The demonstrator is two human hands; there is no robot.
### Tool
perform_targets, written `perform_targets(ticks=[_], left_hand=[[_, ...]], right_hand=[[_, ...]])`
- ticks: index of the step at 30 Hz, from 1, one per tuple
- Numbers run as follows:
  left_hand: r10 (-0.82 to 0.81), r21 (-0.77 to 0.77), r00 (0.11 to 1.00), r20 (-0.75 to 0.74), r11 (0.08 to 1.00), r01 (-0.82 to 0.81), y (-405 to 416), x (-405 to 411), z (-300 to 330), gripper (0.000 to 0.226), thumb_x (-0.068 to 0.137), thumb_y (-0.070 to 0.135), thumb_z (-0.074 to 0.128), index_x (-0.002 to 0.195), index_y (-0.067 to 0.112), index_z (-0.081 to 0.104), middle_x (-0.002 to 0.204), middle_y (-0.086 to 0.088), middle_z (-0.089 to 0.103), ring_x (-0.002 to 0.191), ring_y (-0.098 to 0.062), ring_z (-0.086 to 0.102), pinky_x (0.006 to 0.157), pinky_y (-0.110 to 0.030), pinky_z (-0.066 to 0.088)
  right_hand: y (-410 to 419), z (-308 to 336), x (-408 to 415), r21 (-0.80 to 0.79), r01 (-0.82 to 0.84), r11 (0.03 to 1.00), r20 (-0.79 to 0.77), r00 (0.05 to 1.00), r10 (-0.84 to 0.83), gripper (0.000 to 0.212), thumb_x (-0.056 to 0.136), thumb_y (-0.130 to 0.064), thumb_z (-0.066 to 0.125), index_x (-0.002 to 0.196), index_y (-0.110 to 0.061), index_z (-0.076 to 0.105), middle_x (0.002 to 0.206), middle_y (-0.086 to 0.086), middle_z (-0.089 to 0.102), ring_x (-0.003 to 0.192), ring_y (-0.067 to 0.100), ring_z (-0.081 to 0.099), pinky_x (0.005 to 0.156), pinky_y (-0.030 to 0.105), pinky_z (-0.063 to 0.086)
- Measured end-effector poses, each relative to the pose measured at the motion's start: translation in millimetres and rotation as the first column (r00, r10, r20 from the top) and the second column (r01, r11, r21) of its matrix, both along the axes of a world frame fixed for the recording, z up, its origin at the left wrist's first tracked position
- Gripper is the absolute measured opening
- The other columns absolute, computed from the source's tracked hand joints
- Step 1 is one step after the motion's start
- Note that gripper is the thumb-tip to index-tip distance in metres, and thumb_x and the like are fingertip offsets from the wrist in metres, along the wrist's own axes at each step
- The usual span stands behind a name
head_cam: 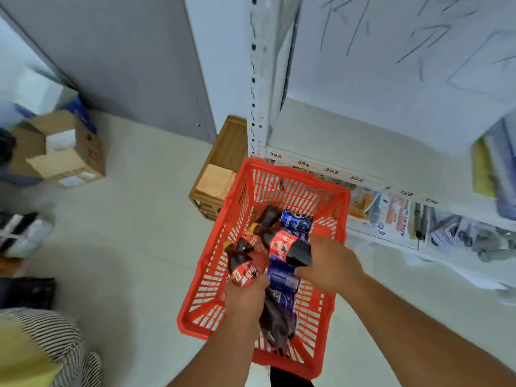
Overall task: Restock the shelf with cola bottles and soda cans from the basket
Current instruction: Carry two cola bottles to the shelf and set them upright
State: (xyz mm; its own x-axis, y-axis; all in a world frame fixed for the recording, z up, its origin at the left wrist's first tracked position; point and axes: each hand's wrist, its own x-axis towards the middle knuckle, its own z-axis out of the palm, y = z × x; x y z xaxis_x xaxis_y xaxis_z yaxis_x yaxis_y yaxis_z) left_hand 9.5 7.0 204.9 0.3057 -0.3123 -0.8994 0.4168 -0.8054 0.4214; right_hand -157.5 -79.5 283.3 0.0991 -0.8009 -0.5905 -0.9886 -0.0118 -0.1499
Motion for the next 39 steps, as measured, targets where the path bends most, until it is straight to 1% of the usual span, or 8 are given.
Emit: perform_targets(ticks=[3, 8, 11, 14, 17, 21, 32, 39], left_hand=[[-0.149, -0.170, 0.988, -0.025, 0.975, 0.143, 3, 14, 52, 0.050, 0.070, 0.022, 0.091, 0.116, 0.020, 0.072, 0.096, -0.010, 0.081, 0.083, -0.033, 0.080, 0.078, -0.055, 0.065], [-0.382, -0.366, 0.922, -0.066, 0.868, 0.334, -7, 40, 121, 0.035, 0.093, 0.015, 0.073, 0.124, 0.030, 0.065, 0.102, -0.014, 0.080, 0.090, -0.037, 0.079, 0.083, -0.059, 0.063], [-0.510, -0.433, 0.856, -0.088, 0.793, 0.428, -9, 45, 161, 0.031, 0.097, 0.019, 0.069, 0.125, 0.032, 0.062, 0.101, -0.015, 0.080, 0.091, -0.037, 0.079, 0.085, -0.058, 0.062], [-0.654, -0.504, 0.755, -0.056, 0.671, 0.544, -6, 44, 192, 0.038, 0.092, 0.027, 0.078, 0.126, 0.030, 0.062, 0.103, -0.010, 0.081, 0.095, -0.034, 0.079, 0.091, -0.057, 0.061], [-0.790, -0.558, 0.607, 0.087, 0.466, 0.687, -1, 31, 218, 0.070, 0.067, 0.037, 0.097, 0.126, 0.030, 0.062, 0.107, 0.001, 0.081, 0.100, -0.024, 0.078, 0.097, -0.053, 0.058], [-0.819, -0.609, 0.489, 0.301, 0.229, 0.759, 11, -4, 247, 0.061, 0.075, 0.030, 0.095, 0.126, 0.038, 0.062, 0.104, 0.014, 0.079, 0.092, -0.005, 0.076, 0.084, -0.030, 0.059], [-0.830, -0.697, 0.225, 0.511, -0.245, 0.674, 114, -187, 300, 0.074, 0.083, 0.021, 0.088, 0.143, 0.041, 0.048, 0.114, 0.024, 0.071, 0.094, 0.016, 0.066, 0.070, -0.005, 0.049], [-0.845, -0.643, -0.056, 0.532, -0.446, 0.623, 243, -317, 314, 0.063, 0.089, 0.011, 0.072, 0.137, 0.042, 0.044, 0.109, 0.009, 0.069, 0.097, -0.006, 0.066, 0.072, -0.026, 0.048]], right_hand=[[24, 29, -13, 0.107, 0.329, 0.938, 0.222, 0.912, -0.345, 0.053, 0.072, -0.061, 0.077, 0.112, -0.030, 0.062, 0.100, -0.003, 0.072, 0.085, 0.018, 0.070, 0.078, 0.038, 0.059], [75, 73, -13, 0.282, 0.648, 0.707, 0.523, 0.514, -0.680, 0.029, 0.084, -0.043, 0.083, 0.102, -0.023, 0.071, 0.095, 0.005, 0.078, 0.086, 0.025, 0.076, 0.083, 0.044, 0.061], [106, 98, -3, 0.331, 0.721, 0.608, 0.643, 0.299, -0.705, 0.022, 0.091, -0.039, 0.079, 0.101, -0.021, 0.071, 0.099, 0.013, 0.080, 0.090, 0.033, 0.078, 0.091, 0.054, 0.062], [132, 119, 5, 0.342, 0.790, 0.510, 0.732, 0.116, -0.671, 0.021, 0.094, -0.032, 0.078, 0.108, -0.022, 0.066, 0.100, 0.006, 0.078, 0.078, 0.016, 0.079, 0.067, 0.033, 0.063], [158, 141, 4, 0.317, 0.841, 0.438, 0.805, 0.006, -0.593, 0.038, 0.090, -0.034, 0.081, 0.121, -0.015, 0.068, 0.100, 0.004, 0.080, 0.080, 0.016, 0.080, 0.066, 0.030, 0.061], [199, 174, -11, 0.250, 0.916, 0.316, 0.881, -0.080, -0.466, 0.021, 0.094, -0.027, 0.078, 0.110, -0.015, 0.071, 0.077, -0.003, 0.078, 0.067, 0.011, 0.075, 0.059, 0.021, 0.055], [352, 208, -132, 0.127, 0.992, -0.022, 0.933, -0.127, -0.338, 0.039, 0.084, -0.033, 0.083, 0.113, -0.015, 0.065, 0.083, 0.015, 0.073, 0.054, 0.019, 0.064, 0.046, 0.024, 0.044], [496, 219, -215, 0.046, 0.908, -0.416, 0.955, -0.162, -0.248, 0.049, 0.077, -0.032, 0.092, 0.116, -0.028, 0.062, 0.102, -0.002, 0.075, 0.080, 0.023, 0.071, 0.059, 0.028, 0.048]])
